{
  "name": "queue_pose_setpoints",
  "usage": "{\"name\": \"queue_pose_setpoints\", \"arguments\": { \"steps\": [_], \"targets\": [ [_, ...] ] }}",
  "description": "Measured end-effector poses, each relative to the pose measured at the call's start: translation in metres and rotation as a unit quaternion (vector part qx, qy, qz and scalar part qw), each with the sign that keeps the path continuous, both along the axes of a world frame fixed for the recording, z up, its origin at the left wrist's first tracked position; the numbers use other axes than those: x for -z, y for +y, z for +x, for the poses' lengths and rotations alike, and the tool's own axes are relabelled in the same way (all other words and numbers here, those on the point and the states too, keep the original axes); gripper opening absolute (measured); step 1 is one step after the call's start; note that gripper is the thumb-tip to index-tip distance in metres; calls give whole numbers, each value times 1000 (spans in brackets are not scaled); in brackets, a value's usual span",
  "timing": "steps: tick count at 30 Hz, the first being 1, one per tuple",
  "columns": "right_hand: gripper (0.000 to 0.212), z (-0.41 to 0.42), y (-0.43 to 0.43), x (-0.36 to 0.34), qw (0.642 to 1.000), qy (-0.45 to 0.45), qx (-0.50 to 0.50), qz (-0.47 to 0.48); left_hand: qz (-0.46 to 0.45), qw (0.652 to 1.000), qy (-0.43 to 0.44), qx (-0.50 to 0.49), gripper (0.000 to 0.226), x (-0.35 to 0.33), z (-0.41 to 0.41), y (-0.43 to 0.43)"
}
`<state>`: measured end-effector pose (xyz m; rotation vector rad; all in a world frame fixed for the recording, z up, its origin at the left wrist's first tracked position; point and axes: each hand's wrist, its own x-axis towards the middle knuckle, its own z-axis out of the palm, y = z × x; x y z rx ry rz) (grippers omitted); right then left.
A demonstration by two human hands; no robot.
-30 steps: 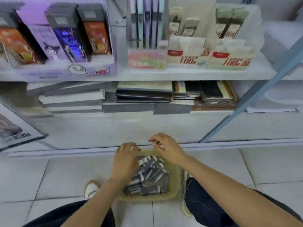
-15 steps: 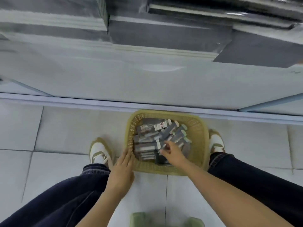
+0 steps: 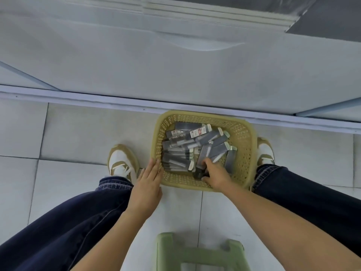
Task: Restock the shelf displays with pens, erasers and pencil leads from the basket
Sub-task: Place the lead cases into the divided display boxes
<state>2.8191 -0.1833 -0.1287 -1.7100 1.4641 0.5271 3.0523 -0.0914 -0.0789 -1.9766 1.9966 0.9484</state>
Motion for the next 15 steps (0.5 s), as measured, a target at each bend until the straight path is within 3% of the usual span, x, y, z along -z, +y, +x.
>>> {"name": "queue_pose_setpoints", "arguments": {
  "steps": [3, 11, 15],
  "targets": [
    [29, -13, -6, -1, 1000, 9, -26, 1, 0, 1000, -3, 1, 61, 0, 0, -1],
    [28, -25, -2, -7, 988, 40, -145, 41, 23, 1000, -7, 8, 57, -3, 0, -6],
    [32, -28, -1, -8, 991, 27, -111, 72, 30, 999, -19, 17, 55, -6, -3, -7]
  ]
}}
